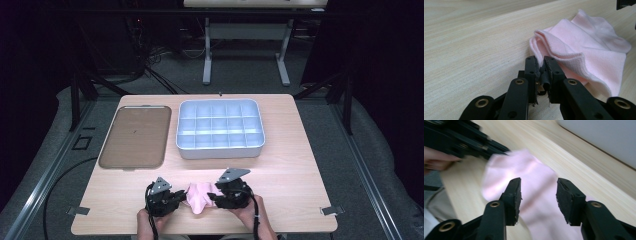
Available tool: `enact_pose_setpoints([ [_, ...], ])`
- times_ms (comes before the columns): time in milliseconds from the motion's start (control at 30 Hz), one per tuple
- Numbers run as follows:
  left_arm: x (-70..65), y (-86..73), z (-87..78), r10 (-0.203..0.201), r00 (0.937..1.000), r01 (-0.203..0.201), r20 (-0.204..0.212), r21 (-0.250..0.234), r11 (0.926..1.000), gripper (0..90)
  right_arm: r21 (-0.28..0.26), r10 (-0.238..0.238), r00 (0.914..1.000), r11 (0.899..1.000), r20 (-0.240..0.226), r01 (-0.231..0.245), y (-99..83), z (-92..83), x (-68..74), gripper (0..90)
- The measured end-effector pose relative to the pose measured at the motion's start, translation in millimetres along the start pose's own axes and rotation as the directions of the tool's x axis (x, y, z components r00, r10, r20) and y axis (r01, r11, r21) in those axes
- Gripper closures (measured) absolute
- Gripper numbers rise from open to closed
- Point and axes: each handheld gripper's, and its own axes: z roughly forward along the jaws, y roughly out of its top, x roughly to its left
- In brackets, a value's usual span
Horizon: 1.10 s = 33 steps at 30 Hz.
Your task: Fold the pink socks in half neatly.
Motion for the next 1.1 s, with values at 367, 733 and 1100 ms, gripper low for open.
enact_pose_setpoints([
  [367,-0.4,-0.2,0.2,0.002,1.0,-0.002,-0.005,-0.003,1.0,81.1,0.036,0.17,0.9772,0.984,0.128,-0.176,-48.4,-15.2,-39.1,56.9],
  [733,-0.6,-0.3,0.0,0.003,1.0,-0.003,-0.005,-0.002,1.0,81.0,0.077,0.138,0.9769,0.985,0.163,-0.152,-49.4,-1.7,-33.0,70.3],
  [1100,-0.8,-0.3,0.1,0.005,1.0,-0.005,-0.004,-0.002,1.0,81.0,0.029,0.194,0.9717,0.979,0.135,-0.199,-54.3,-0.9,-35.8,86.7],
])
